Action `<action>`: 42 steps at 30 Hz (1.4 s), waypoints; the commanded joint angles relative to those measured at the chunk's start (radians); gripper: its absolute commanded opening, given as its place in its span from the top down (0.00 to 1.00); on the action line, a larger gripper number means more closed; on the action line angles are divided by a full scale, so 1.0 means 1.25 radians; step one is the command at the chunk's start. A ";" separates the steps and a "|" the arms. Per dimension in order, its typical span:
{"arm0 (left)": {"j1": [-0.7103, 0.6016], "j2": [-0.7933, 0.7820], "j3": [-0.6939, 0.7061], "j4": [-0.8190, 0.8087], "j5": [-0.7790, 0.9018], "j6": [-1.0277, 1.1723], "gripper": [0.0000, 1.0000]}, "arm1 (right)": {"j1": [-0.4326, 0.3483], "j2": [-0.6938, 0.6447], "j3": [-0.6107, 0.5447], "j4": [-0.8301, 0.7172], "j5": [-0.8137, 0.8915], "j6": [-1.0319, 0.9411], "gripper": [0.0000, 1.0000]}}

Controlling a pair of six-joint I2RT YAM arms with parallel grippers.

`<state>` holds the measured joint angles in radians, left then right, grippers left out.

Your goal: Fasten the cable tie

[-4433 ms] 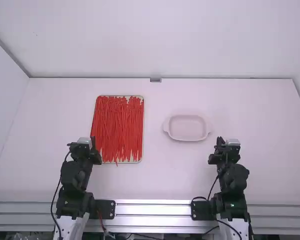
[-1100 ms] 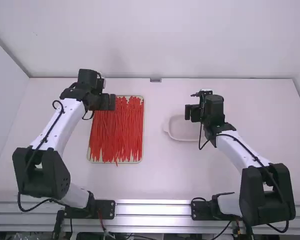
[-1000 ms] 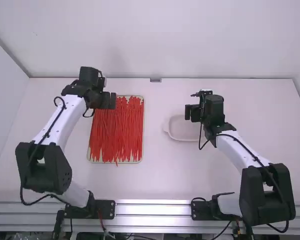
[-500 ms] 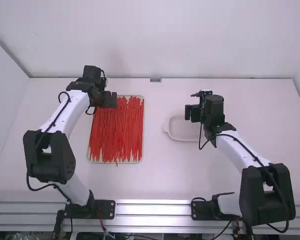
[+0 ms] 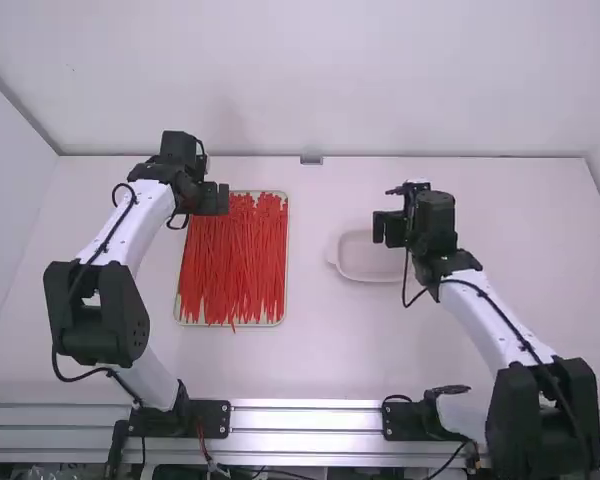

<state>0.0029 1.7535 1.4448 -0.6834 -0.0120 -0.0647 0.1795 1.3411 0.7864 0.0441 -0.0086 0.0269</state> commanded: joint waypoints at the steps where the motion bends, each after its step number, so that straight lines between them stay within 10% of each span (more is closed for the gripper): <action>1: 0.003 0.001 0.018 -0.003 0.003 -0.013 0.01 | 0.004 -0.027 0.027 -0.006 0.002 0.002 0.01; 42: -0.002 0.049 0.003 0.031 0.017 -0.028 0.01 | 0.004 -0.027 0.025 -0.109 -0.061 0.065 0.01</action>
<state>0.0025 1.7874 1.4445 -0.6468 -0.0010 -0.0902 0.1795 1.3235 0.7864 -0.0895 -0.0673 0.1036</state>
